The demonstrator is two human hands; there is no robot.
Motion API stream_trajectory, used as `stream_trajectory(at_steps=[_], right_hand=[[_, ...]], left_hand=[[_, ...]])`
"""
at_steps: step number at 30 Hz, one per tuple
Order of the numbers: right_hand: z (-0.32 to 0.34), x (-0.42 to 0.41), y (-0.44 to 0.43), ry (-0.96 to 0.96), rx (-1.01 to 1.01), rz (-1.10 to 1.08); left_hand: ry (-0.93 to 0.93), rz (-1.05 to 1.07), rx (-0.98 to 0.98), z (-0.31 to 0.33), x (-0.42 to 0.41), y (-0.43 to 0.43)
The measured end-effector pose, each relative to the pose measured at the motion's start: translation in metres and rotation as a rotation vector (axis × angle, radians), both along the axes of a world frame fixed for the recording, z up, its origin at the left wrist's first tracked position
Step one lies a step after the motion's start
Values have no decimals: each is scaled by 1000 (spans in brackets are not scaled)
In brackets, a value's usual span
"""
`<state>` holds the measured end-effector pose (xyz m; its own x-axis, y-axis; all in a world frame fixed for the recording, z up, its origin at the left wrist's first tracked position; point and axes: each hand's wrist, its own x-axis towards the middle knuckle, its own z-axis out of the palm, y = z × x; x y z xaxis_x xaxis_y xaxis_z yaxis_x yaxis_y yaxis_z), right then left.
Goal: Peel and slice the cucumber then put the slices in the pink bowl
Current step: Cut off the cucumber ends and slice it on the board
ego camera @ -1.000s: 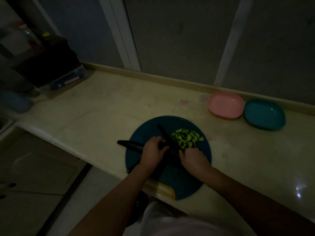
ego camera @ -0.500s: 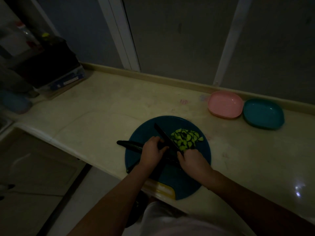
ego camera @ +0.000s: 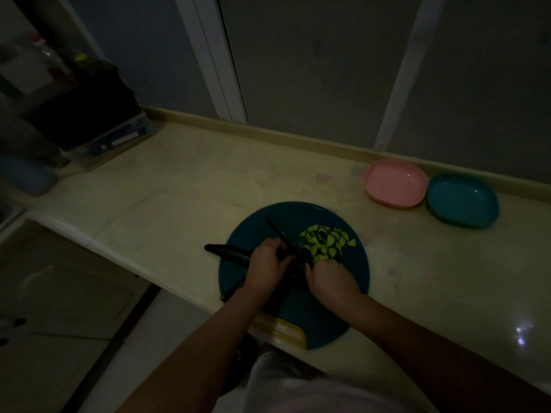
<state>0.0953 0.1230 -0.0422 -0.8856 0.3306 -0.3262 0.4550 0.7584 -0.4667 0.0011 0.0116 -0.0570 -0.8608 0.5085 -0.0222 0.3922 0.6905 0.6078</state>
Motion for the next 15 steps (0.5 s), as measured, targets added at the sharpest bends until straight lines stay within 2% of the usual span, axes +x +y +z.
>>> stream_trajectory(at_steps=[7,15], right_hand=[[-1,0,3,-28,-16,-58],[-1,7,3,-3,-21,-42]], left_hand=[[43,-63,8,-1,3,-9],[34,-30,22,1,2,-8]])
